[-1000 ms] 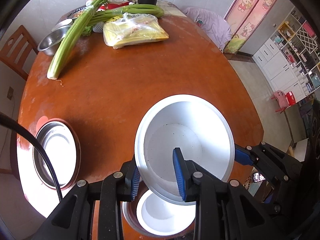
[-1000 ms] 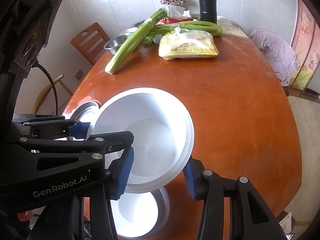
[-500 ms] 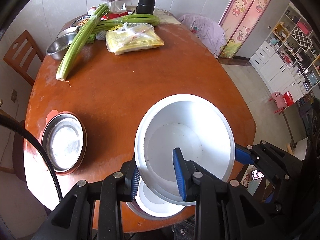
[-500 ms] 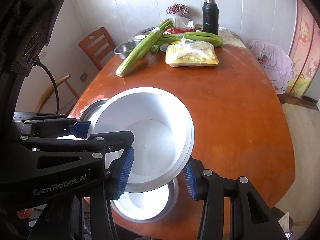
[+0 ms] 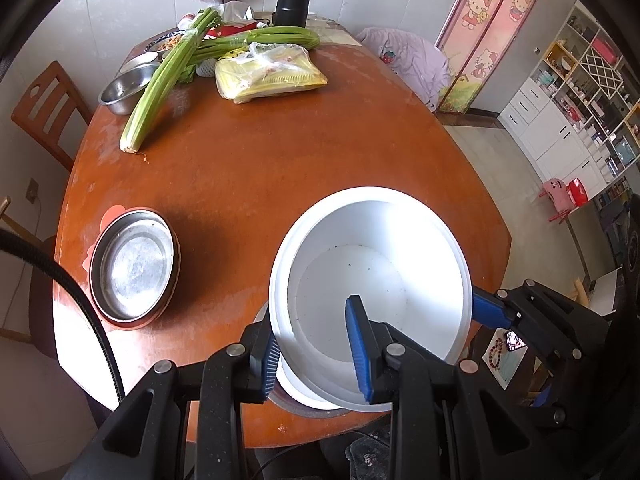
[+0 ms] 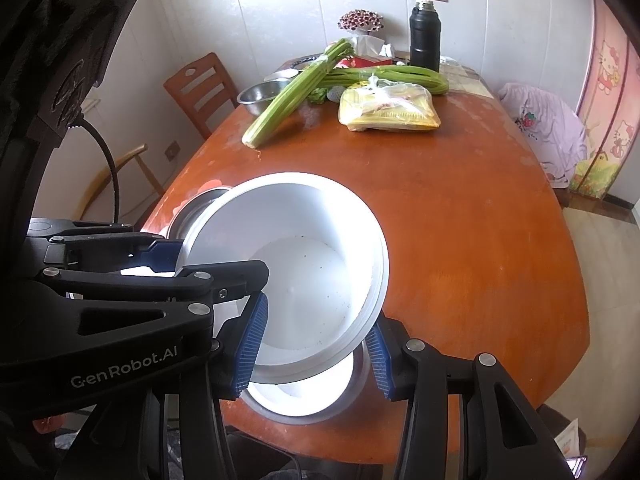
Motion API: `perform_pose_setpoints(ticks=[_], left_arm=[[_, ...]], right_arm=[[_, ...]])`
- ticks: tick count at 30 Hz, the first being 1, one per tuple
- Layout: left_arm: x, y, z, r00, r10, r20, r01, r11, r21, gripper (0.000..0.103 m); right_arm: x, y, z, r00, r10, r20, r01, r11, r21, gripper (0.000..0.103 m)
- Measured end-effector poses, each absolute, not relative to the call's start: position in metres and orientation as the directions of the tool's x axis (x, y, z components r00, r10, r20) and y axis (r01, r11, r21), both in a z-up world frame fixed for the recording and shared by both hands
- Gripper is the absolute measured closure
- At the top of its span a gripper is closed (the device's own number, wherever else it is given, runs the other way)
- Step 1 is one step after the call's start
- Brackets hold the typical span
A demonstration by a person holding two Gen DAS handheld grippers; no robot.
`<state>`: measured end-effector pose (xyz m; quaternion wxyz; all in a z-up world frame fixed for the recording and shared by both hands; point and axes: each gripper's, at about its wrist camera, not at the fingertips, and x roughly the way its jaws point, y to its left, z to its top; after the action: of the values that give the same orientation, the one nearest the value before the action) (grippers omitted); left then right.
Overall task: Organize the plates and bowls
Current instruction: 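Carry the small bowl with the left tool over the steel bowl stack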
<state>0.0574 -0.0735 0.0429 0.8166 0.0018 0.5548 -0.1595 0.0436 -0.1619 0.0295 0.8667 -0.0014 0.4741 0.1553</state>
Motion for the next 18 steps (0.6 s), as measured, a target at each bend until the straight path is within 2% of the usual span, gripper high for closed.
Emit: perform_pose_setpoints(ticks=[18], left_arm=[[0.043,-0.068,0.017,0.283,-0.262,-0.923,0.259,0.947,-0.189,0.072]], right_arm=[[0.029,-0.152,0.009,0.459,0.256,-0.851,-0.262,0.954,0.146,0.053]])
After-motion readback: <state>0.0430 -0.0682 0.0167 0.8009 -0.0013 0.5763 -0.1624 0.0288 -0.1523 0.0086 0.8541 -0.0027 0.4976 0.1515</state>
